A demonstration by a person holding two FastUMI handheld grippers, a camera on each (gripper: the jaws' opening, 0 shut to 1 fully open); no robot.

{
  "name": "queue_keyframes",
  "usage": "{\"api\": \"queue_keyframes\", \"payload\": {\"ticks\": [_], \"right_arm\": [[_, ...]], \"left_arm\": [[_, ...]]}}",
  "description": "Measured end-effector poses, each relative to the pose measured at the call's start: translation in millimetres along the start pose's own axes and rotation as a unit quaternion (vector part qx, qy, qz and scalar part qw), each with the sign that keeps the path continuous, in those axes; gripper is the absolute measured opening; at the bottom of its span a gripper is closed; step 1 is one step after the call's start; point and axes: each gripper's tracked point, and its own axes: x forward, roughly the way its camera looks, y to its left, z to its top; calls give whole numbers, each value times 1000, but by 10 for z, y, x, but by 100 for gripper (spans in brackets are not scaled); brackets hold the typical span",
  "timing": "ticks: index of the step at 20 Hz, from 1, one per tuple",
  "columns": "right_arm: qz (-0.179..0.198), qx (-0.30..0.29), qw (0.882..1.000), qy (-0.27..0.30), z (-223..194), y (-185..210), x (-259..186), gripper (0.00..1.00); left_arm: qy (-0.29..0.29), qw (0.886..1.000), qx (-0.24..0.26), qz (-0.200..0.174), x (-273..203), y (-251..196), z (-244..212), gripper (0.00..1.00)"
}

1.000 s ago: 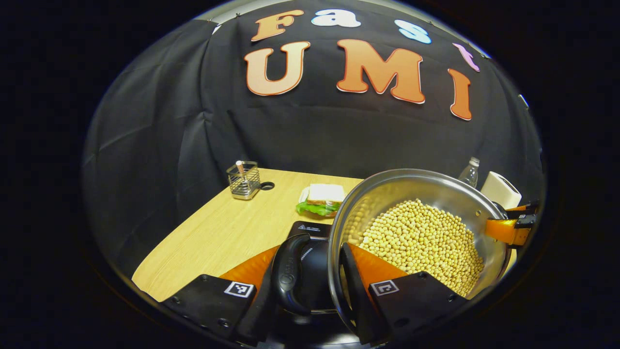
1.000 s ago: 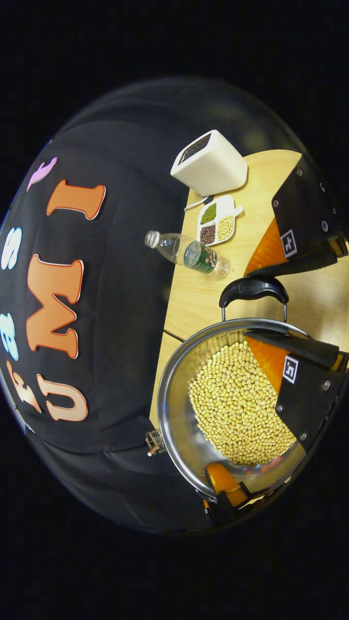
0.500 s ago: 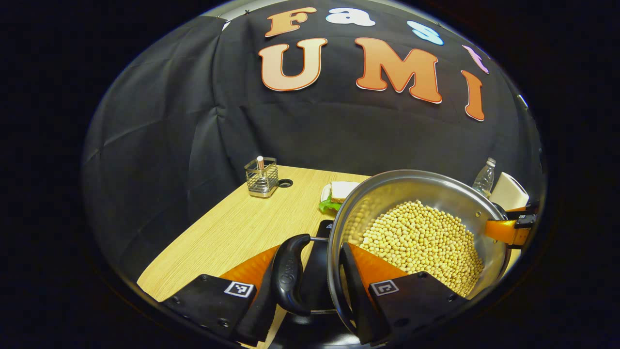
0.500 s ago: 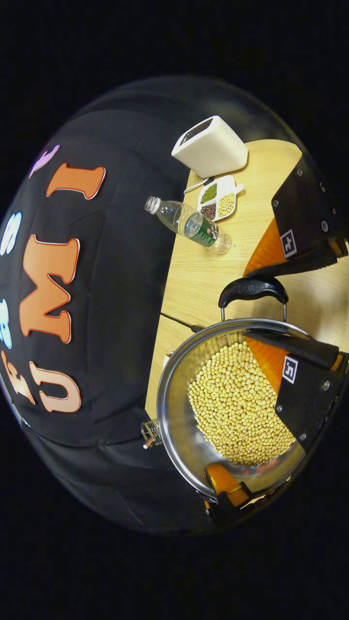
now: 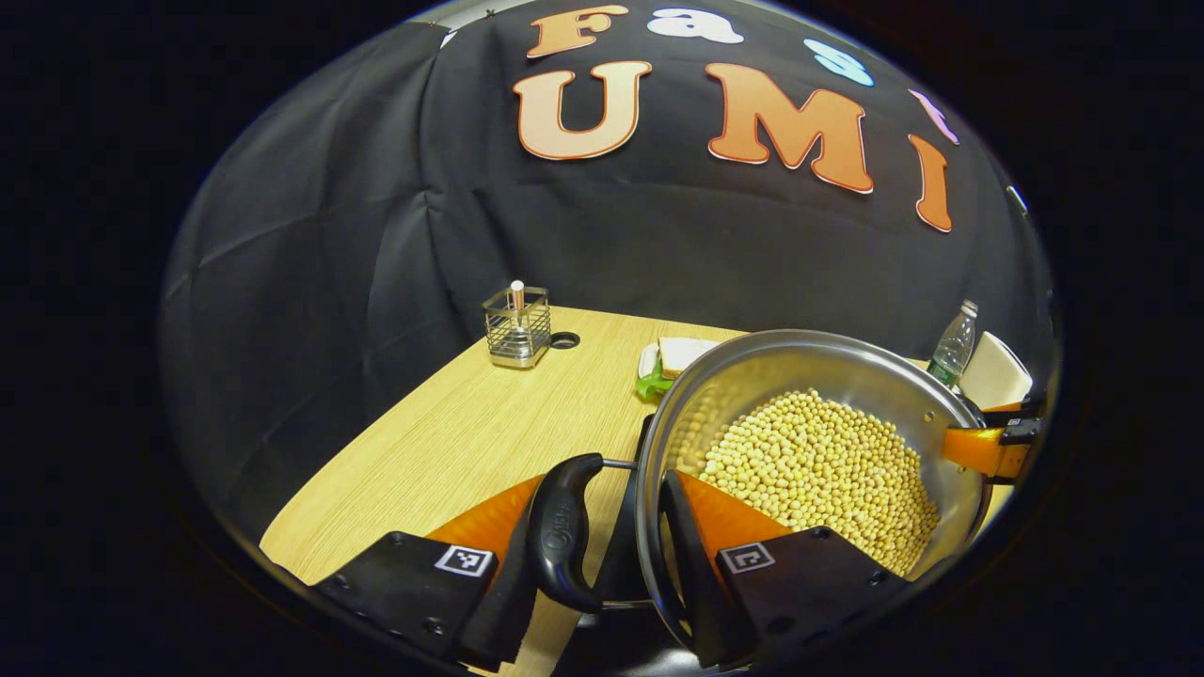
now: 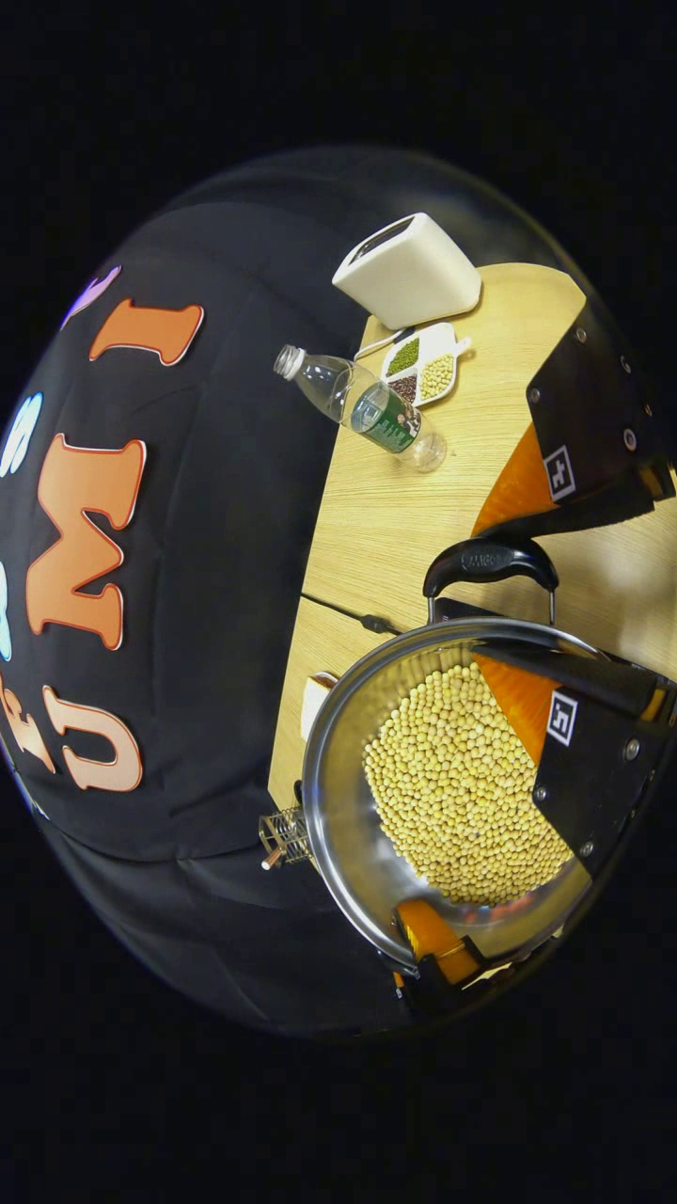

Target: First push the handle of the pot to place it horizontally, then grasp the pot with both hands and set it on the induction cooktop.

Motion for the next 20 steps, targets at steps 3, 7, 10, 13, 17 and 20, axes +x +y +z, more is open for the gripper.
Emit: {"api": "queue_keyframes", "payload": {"ticks": [3, 7, 10, 13, 17, 20], "right_arm": [[0, -1, 1000, 8, -64, 37, 51, 59], [1, 10, 1000, 13, -107, 26, 82, 59], [16, 27, 999, 6, -110, 3, 80, 64], [13, 36, 998, -44, 100, -131, -92, 68], [-10, 29, 990, -141, 509, -405, -576, 75], [-16, 27, 976, -214, 786, -562, -1027, 76]], "left_arm": [[8, 1000, -2, -4, 8, 3, -4, 70], [0, 1000, -4, -10, -13, 57, 106, 73], [12, 1000, 20, -1, 3, 23, 141, 78], [-22, 999, 35, 15, -75, 50, 260, 82], [-97, 994, 34, 36, -336, 90, 706, 82], [-150, 988, 35, 32, -685, -47, 1081, 87]]}}
